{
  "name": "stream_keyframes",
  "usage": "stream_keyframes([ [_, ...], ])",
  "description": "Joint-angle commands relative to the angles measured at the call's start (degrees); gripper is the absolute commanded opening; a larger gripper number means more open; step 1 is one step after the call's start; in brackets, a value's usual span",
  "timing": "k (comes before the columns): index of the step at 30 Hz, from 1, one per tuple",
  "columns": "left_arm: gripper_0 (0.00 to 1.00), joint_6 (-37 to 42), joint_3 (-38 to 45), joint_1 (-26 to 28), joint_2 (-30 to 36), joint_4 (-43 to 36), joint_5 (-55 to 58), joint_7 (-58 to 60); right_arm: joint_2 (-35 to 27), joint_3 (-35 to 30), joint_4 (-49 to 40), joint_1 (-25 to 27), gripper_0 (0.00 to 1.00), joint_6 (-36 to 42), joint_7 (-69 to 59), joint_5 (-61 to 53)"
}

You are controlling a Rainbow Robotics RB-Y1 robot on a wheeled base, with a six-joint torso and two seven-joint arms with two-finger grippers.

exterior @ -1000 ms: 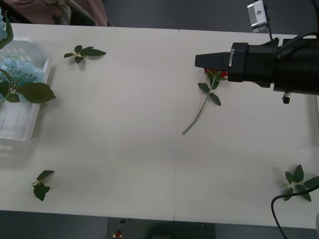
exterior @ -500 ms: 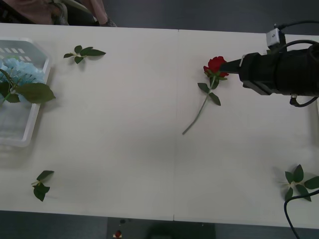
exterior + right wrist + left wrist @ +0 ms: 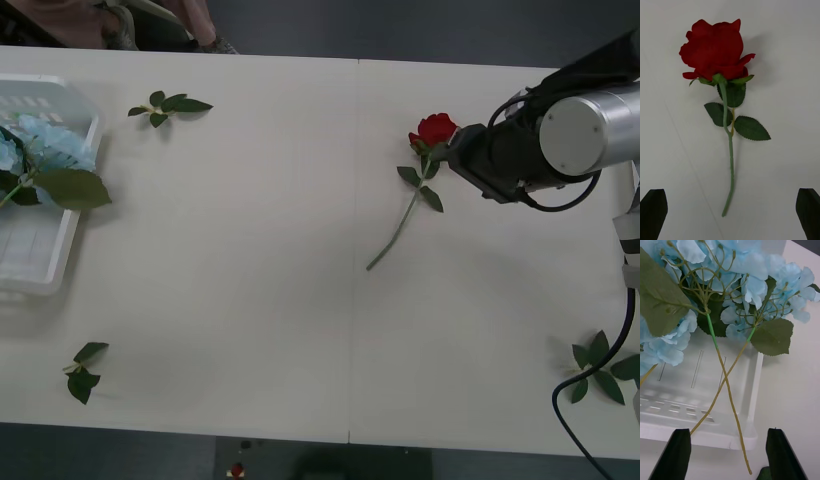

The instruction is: Put the red flowers into the right box and the blue flowers into the left box

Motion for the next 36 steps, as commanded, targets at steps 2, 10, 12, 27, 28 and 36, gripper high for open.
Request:
stream_keyframes([
  [2,0.82,-0.37,1.16,1.25,2.45,-0.57,3.36,-1.01,0.04,2.4,5.43,-5.29,1.0,-2.08,-4.53,3.68],
  [10,0.85,1.65,1.16,4.33,8.87,-0.66,18.39,-0.92,1.45,6.26,14.92,-8.54,1.0,-8.32,-4.53,8.16],
  [12,1.0,2.01,-1.39,3.53,11.68,-1.72,23.31,-0.92,3.12,6.7,19.05,-9.77,1.0,-11.22,-4.09,9.92],
  [27,1.0,-28.67,-33.91,0.72,11.5,-25.45,12.15,-0.13,8.83,10.48,30.21,-10.91,1.0,-21.59,-3.91,18.27],
  [28,1.0,-29.2,-35.05,0.37,11.5,-26.41,11.45,-0.04,8.92,10.48,30.39,-10.91,1.0,-21.86,-3.91,18.53],
  [36,1.0,-37.28,-50.78,-2.88,14.05,-36.78,6.26,0.75,10.06,10.66,31.44,-10.91,1.0,-21.94,-3.91,20.73],
])
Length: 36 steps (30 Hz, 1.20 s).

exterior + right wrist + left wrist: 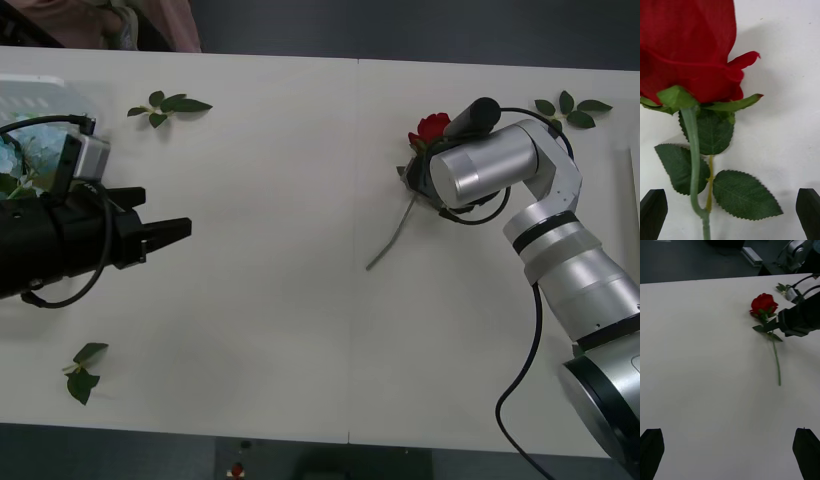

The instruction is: Put the red flowers into the right box and the blue flowers into the left box

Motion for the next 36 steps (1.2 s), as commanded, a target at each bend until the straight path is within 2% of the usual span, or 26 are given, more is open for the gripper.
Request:
stream_keyframes([
  [1,1.0,-3.45,-6.03,-3.47,3.63,-4.9,-1.09,0.74,0.7,0.25,-0.17,-1.83,1.0,-0.54,-1.4,1.69],
  [5,1.0,-3.72,-8.93,-5.31,5.91,-7.63,-2.06,0.39,0.96,0.25,0.44,-1.74,1.0,-1.33,-1.49,2.3],
  [7,1.0,-3.72,-10.34,-6.72,7.23,-8.77,-2.24,0.39,0.96,0.25,0.44,-1.74,0.92,-1.33,-1.49,2.3],
  [9,1.0,-3.63,-11.83,-8.21,8.2,-9.21,-2.32,0.39,0.96,0.34,0.44,-1.74,0.75,-1.33,-1.57,2.39],
  [11,1.0,-3.63,-13.77,-10.41,8.64,-9.3,-1.62,0.39,0.96,0.69,0.44,-1.74,0.36,-1.33,-1.66,2.39],
  [12,1.0,-3.63,-14.29,-10.85,8.64,-9.3,-1.62,0.3,0.96,0.69,0.44,-1.74,0.24,-1.33,-1.66,2.39],
  [13,1.0,-3.63,-15.79,-12.17,8.64,-9.3,-1.62,0.39,0.96,0.69,0.44,-1.66,0.06,-1.33,-1.75,2.22],
  [15,1.0,-3.63,-16.58,-12.7,8.55,-9.21,-2.32,0.21,0.96,0.69,0.53,-1.66,0.0,-1.33,-1.75,2.13],
  [25,1.0,-3.45,-17.11,-11.99,7.93,-9.03,-4.78,-0.84,0.53,0.61,0.27,-1.66,0.0,-1.33,-1.75,2.04],
  [29,1.0,1.38,-12.27,-10.24,5.12,-8.77,-9.35,-0.93,-1.41,0.69,-1.75,-1.66,0.0,-0.54,-1.4,-0.51],
  [32,1.0,5.51,-9.02,-9.88,1.6,-8.59,-9.53,-0.84,-3.96,0.61,-6.32,-1.66,0.0,3.94,-1.05,-3.06],
  [36,1.0,6.3,-8.41,-9.88,-1.38,-8.59,-8.48,-1.02,-8.26,0.69,-13.44,-1.57,0.0,11.68,-0.61,-5.17],
])
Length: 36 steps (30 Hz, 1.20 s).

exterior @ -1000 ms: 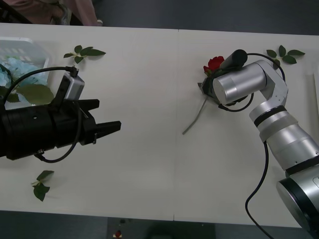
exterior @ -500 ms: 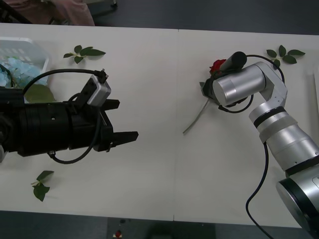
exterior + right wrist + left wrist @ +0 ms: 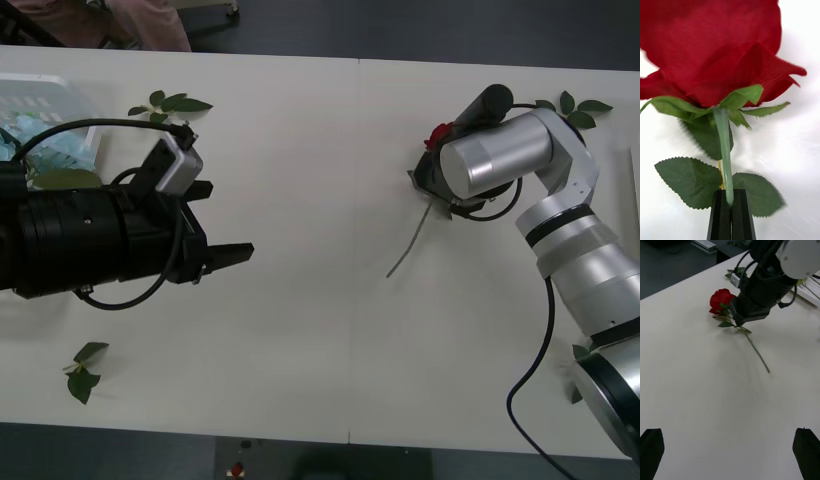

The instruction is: Put the red flowers into the right box and the blue flowers into the left box

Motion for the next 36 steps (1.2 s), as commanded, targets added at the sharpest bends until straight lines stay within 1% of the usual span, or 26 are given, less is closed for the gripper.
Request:
stream_keyframes([
  [1,1.0,0.02,-0.93,-0.56,-3.04,-0.75,1.97,-1.27,-6.54,0.2,-10.27,-1.57,0.0,6.43,-0.52,-2.12],
  [5,1.0,0.11,-2.42,-1.26,-5.33,-1.19,2.76,-1.8,-12.52,-0.77,-16.33,-1.57,0.0,13.2,0.01,-5.63],
  [7,1.0,0.02,-2.42,-1.26,-5.42,-1.45,2.85,-2.06,-15.33,-2.61,-18.36,-1.57,0.0,16.01,0.62,-7.74],
  [10,1.0,-1.03,-2.68,-1.35,-4.27,-1.63,4.69,-2.33,-18.14,-7.71,-18.97,-1.48,0.0,18.56,4.58,-10.38],
  [14,1.0,-4.37,-4.79,-2.14,-0.76,-1.71,6.54,-2.86,-21.22,-19.05,-18.97,0.89,0.0,20.32,13.54,-12.84],
  [18,1.0,-5.34,-5.76,-2.67,0.12,-1.71,7.5,-3.21,-22.71,-31.88,-18.62,4.32,0.0,22.16,25.32,-12.93],
  [22,1.0,-5.34,-5.76,-2.58,0.12,-1.63,6.98,-3.3,-24.12,-40.58,-17.39,6.87,0.0,23.57,35.43,-12.05],
  [24,1.0,-5.34,-5.76,-2.58,0.12,-1.54,6.8,-3.3,-25.44,-42.95,-15.37,7.75,0.0,23.74,38.85,-11.78],
  [27,1.0,-5.34,-5.76,-2.58,0.12,-1.54,6.8,-3.3,-27.46,-44.1,-11.5,7.92,0.0,23.22,42.02,-11.26],
  [30,1.0,-5.34,-5.76,-2.58,0.12,-1.54,6.8,-3.3,-29.31,-44.89,-6.05,7.92,0.0,20.4,44.92,-10.64],
  [34,1.0,-5.34,-5.76,-2.58,0.12,-1.54,6.8,-3.3,-31.24,-44.89,1.86,7.92,0.0,13.55,48.26,-10.03],
  [36,1.0,-5.34,-5.76,-2.58,0.12,-1.54,6.8,-3.3,-31.94,-44.89,6.08,7.92,0.0,8.71,50.02,-9.41],
])
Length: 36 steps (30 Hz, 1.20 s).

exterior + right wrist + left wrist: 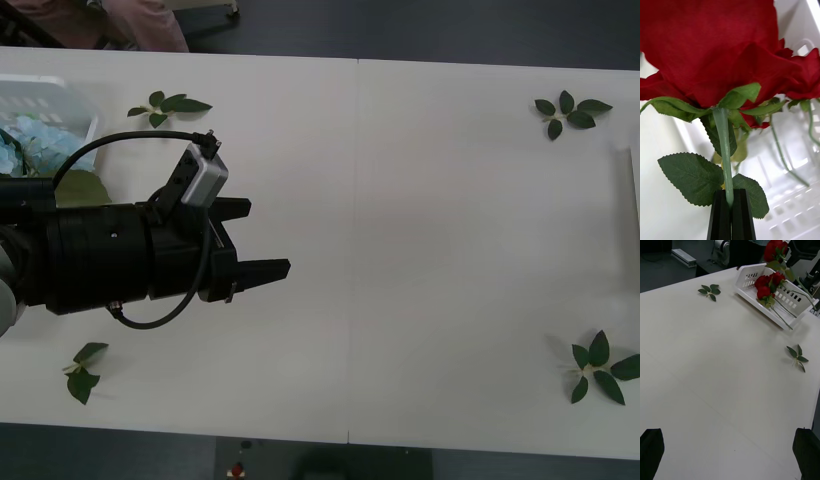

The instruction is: Put the red flowers into the right box and the blue flowers into the left box

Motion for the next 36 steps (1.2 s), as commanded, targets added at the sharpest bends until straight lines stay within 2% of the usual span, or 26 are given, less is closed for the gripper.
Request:
stream_keyframes([
  [1,1.0,-0.43,1.07,-0.95,0.24,-1.54,-0.27,-2.98,-3.03,0.07,6.24,-1.36,0.0,-6.86,6.2,1.2],
  [9,1.0,-0.43,1.07,-0.95,0.24,-1.54,-0.27,-2.98,-4.08,1.56,16.34,-1.36,0.0,-18.03,6.2,3.22],
  [14,1.0,-0.43,1.07,-0.95,0.24,-1.54,-0.27,-2.98,-3.99,2.79,18.8,-1.18,0.0,-22.16,6.02,3.74],
  [16,1.0,-0.43,1.07,-0.95,0.24,-1.54,-0.27,-2.98,-3.99,3.32,18.8,-0.92,0.03,-22.95,5.85,3.74],
  [17,1.0,-0.43,1.07,-0.95,0.24,-1.54,-0.27,-2.98,-4.08,3.5,18.8,-0.83,0.09,-23.3,5.76,3.83],
  [18,1.0,-0.43,1.07,-0.95,0.24,-1.54,-0.27,-2.98,-3.99,3.58,18.8,-0.83,0.25,-23.48,5.58,3.83],
  [19,1.0,-0.43,1.07,-0.95,0.24,-1.54,-0.27,-2.98,-3.99,3.67,18.8,-0.83,0.54,-23.48,5.58,3.74],
  [20,1.0,-0.43,1.07,-0.95,0.24,-1.54,-0.27,-2.98,-3.99,3.67,18.72,-0.83,0.68,-23.48,5.5,3.74],
  [21,1.0,-0.43,1.07,-0.95,0.24,-1.54,-0.27,-2.98,-4.08,3.67,18.8,-0.83,0.89,-23.48,5.5,3.74],
  [22,1.0,-0.43,1.07,-0.95,0.24,-1.54,-0.27,-2.98,-3.99,3.67,18.8,-0.83,0.97,-23.48,5.5,3.74],
  [24,1.0,-0.43,1.07,-0.95,0.24,-1.54,-0.27,-2.98,-3.99,3.58,18.72,-0.83,1.0,-23.48,5.94,3.39],
  [29,1.0,-0.43,1.07,-0.95,0.24,-1.54,-0.27,-2.98,-4.08,4.02,17.57,-0.83,1.0,-22.51,6.73,2.78],
  [36,1.0,-0.43,1.07,-0.95,0.24,-1.54,-0.27,-2.98,-4.08,3.76,7.55,-0.83,1.0,-10.12,8.13,-2.14],
])
